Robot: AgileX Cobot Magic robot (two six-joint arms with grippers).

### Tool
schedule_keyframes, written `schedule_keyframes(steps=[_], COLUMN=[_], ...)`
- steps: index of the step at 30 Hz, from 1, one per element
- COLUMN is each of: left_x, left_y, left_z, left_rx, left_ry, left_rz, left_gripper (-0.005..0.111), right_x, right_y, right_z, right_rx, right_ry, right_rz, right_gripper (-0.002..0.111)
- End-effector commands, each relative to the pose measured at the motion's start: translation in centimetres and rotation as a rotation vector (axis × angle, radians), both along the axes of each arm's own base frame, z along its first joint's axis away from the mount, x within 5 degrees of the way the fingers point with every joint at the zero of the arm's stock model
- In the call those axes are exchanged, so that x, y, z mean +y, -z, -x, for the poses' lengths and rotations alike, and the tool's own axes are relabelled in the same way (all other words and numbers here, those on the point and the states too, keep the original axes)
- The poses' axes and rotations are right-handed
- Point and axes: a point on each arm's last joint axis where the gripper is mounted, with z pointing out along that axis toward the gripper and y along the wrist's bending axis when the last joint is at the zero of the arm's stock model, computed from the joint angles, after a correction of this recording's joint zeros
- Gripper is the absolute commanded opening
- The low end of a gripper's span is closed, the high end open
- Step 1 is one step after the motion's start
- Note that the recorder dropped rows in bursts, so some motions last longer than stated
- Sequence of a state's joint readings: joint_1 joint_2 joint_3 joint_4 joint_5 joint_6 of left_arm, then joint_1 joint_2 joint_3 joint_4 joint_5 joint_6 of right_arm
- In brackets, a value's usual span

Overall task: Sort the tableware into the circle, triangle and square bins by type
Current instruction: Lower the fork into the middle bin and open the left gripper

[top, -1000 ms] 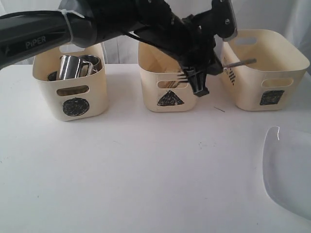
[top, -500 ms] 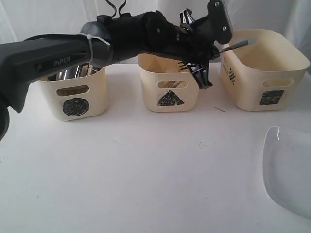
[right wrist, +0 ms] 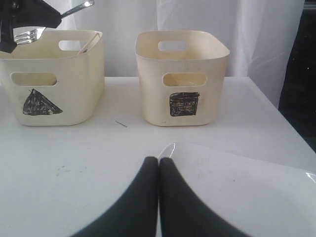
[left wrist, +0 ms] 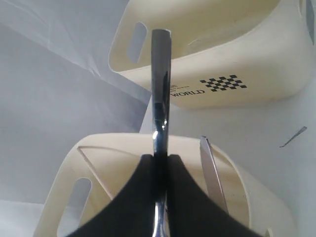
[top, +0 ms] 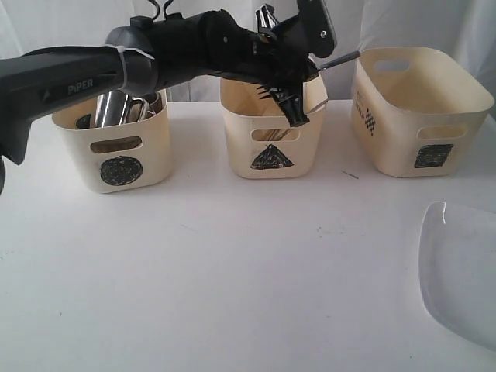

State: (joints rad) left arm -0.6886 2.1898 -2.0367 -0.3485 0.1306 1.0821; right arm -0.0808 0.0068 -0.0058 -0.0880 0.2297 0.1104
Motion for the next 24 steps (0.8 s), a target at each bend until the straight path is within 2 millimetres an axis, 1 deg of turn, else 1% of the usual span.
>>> schedule_keyframes(steps=[1,7,24], left_x=[0.54,1.07,1.07], left_y=[0.22,0.34,0.65], left_z=[-0.28,-0.64,-0.41], left_rx=[0.038,0.06,0.104], left_ry=[-0.003,-0.014,-0.005], left_rz=[-0.007,-0.007,-0.018], left_gripper=[0.0,0.0,0.0], right_x=[0.01,0.01,0.01], right_y=[0.09,0.09,0.09], right_z=[0.02,0.02,0.02], right_rx=[-0.008,-0.008,-0.008], right_ry=[-0.003,-0.003,-0.003], right_rz=[0.007,0.007,0.007], right_gripper=[0.0,0.0,0.0])
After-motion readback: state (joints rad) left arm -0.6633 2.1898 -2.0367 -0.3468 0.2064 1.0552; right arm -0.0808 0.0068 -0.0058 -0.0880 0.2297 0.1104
